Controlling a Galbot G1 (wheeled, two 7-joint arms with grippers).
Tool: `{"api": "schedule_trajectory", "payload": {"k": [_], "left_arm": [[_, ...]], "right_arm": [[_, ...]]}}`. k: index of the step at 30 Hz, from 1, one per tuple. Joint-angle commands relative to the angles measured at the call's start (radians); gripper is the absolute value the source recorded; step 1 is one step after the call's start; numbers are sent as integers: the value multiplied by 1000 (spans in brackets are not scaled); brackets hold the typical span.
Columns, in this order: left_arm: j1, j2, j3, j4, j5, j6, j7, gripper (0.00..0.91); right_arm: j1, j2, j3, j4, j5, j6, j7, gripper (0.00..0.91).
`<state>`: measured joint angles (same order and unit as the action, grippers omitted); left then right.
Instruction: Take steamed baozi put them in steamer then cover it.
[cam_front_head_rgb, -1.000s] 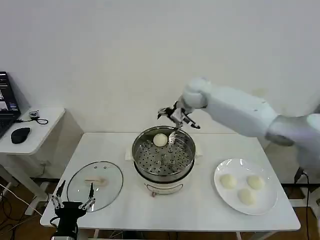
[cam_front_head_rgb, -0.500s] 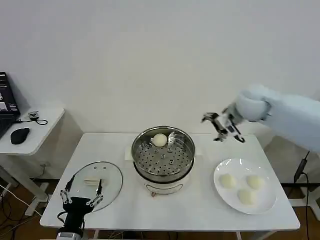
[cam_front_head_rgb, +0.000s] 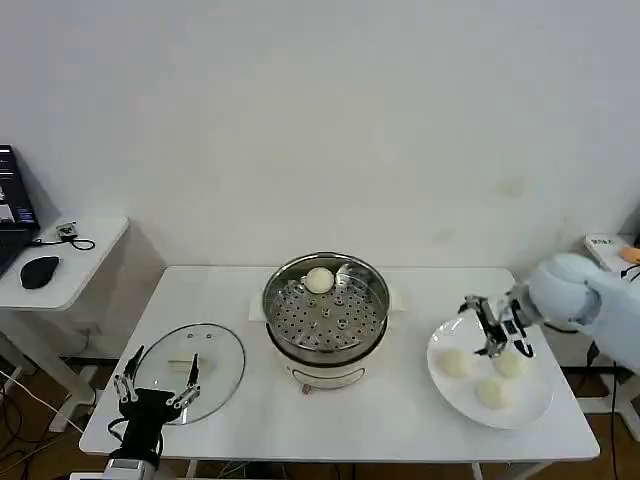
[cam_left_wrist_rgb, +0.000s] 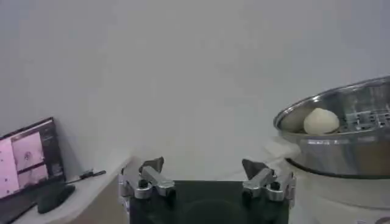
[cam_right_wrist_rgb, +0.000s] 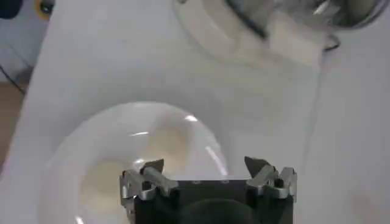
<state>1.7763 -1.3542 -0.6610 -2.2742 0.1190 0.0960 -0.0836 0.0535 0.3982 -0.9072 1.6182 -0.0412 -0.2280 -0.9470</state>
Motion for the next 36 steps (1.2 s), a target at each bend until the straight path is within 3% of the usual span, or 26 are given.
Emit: {"api": "schedule_trajectory", "payload": {"k": [1,21,29,36], "left_arm": [[1,0,-9,4,-6,3,0,907],[1,-13,-23,17,0,4,-1,907],[4,-19,-28,16,0,4,-2,907],[6,-22,-27,12,0,4,-2,907]], "right_arm": [[-205,58,144,-147,-34,-14,-28,907],[-178,297,123,-369,-72,41,-26,907],[-177,314,116,-379,-103,12,-30,725],[-157,294,116,-349,-88,6,-46,675]]}}
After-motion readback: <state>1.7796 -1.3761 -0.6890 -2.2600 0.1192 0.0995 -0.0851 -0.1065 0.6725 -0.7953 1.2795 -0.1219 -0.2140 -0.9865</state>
